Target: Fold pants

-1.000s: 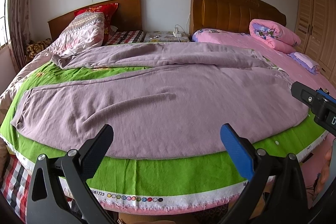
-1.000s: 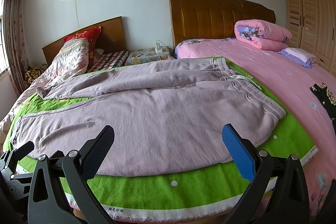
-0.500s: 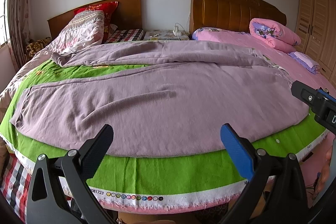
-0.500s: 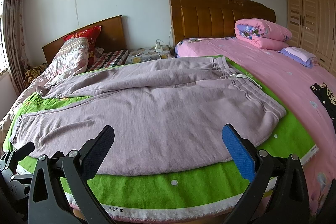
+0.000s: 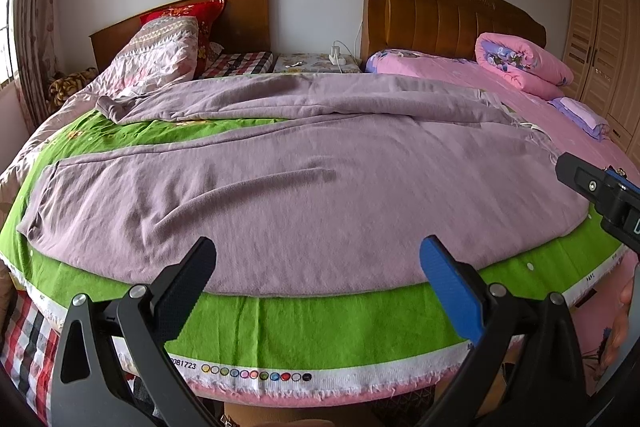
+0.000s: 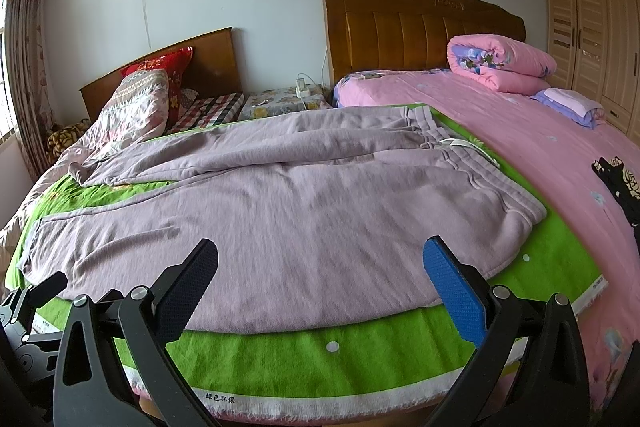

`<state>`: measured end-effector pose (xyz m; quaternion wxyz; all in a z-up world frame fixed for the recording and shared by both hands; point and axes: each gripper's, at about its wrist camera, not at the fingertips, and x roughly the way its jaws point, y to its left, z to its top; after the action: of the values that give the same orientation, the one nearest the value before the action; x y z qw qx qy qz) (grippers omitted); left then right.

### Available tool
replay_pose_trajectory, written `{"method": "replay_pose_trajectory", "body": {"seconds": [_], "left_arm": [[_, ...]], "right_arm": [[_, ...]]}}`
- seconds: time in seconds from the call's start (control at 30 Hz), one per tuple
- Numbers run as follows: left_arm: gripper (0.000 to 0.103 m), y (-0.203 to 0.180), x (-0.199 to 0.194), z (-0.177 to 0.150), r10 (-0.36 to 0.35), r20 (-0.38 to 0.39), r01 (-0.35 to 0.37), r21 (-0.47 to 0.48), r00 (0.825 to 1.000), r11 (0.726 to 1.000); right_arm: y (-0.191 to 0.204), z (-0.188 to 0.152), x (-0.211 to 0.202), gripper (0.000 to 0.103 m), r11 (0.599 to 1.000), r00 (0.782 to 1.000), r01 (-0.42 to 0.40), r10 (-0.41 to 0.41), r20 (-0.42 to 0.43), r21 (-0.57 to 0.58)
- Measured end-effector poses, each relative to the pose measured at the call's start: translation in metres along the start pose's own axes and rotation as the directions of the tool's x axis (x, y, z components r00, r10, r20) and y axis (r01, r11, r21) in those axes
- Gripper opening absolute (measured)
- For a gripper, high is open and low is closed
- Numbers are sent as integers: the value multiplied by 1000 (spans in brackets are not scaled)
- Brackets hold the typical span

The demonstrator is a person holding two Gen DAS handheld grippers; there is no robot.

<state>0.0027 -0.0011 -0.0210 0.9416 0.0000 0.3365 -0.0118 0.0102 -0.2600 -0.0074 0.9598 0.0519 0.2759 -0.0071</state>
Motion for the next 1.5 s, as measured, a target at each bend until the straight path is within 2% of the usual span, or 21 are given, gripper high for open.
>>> {"method": "replay_pose_trajectory", "body": {"seconds": [0.23, 0.4, 0.57, 0.7, 0.77, 0.8, 0.9, 0.93, 0.97, 1.0, 1.03, 1.1, 1.13, 1.17, 1.2, 1.23, 1.27, 1.37, 1.4, 1.47, 1.5], "left_arm": [[102, 0, 4, -2, -5, -13, 5, 5, 1000, 1000], [102, 1, 18, 5, -34, -46, 34, 17, 998, 999], [102, 7, 37, 25, -65, -70, 63, -24, 995, 998], [101, 12, 55, 47, -142, -90, 141, -22, 986, 990], [102, 11, 70, 68, -87, -116, 94, 58, 989, 994], [102, 12, 77, 84, -42, -97, 54, 121, 994, 991], [102, 21, 99, 124, 63, -49, -51, 216, 997, 975], [101, 27, 115, 144, 67, -63, -50, 232, 996, 971], [101, 33, 130, 161, 34, -91, -12, 239, 995, 971], [101, 38, 145, 178, -4, -123, 33, 237, 992, 971], [101, 45, 169, 202, -72, -158, 107, 223, 985, 969], [101, 54, 198, 229, -166, -134, 193, 226, 977, 955], [101, 57, 216, 244, -224, -96, 241, 248, 970, 938], [101, 59, 234, 256, -268, -100, 285, 270, 958, 920], [101, 58, 255, 265, -291, -147, 322, 286, 945, 902], [101, 57, 288, 276, -315, -229, 375, 300, 921, 877], [101, 57, 306, 282, -328, -266, 403, 307, 906, 863], [101, 56, 355, 291, -337, -342, 450, 338, 877, 827], [99, 54, 368, 292, -334, -370, 463, 350, 867, 814], [97, 53, 391, 292, -326, -415, 483, 364, 849, 796], [97, 56, 398, 292, -327, -430, 493, 364, 842, 790]], "right_arm": [[1, -5, 2, 99, 1000, 1000, 1, -1, -6, -2], [1, -11, 21, 99, 999, 999, 29, -30, -38, -28], [-7, 2, 46, 99, 1000, 994, 29, -29, -106, -9], [-16, 24, 69, 99, 999, 987, -12, 6, -159, -43], [-22, 41, 84, 99, 995, 981, -79, 67, -184, -57], [-26, 55, 93, 99, 991, 977, -111, 95, -189, -77], [-39, 101, 122, 99, 973, 973, -171, 142, -182, -156], [-43, 115, 132, 99, 966, 974, -181, 150, -171, -184], [-46, 129, 145, 99, 957, 973, -195, 160, -169, -217], [-51, 145, 166, 99, 937, 965, -230, 185, -186, -262], [-54, 155, 184, 99, 918, 956, -261, 203, -210, -300], [-62, 175, 233, 99, 868, 939, -308, 211, -272, -390], [-66, 183, 258, 99, 848, 924, -338, 217, -314, -408], [-71, 191, 280, 99, 832, 906, -372, 228, -358, -412], [-77, 200, 306, 99, 813, 885, -407, 239, -399, -416], [-83, 205, 326, 99, 796, 867, -437, 250, -431, -419], [-87, 210, 344, 99, 781, 850, -462, 256, -460, -421], [-99, 222, 397, 99, 743, 785, -539, 272, -557, -397], [-104, 223, 415, 99, 738, 762, -555, 264, -592, -385], [-111, 220, 436, 95, 735, 735, -568, 250, -630, -370], [-115, 219, 444, 91, 733, 710, -586, 257, -655, -347]]}}
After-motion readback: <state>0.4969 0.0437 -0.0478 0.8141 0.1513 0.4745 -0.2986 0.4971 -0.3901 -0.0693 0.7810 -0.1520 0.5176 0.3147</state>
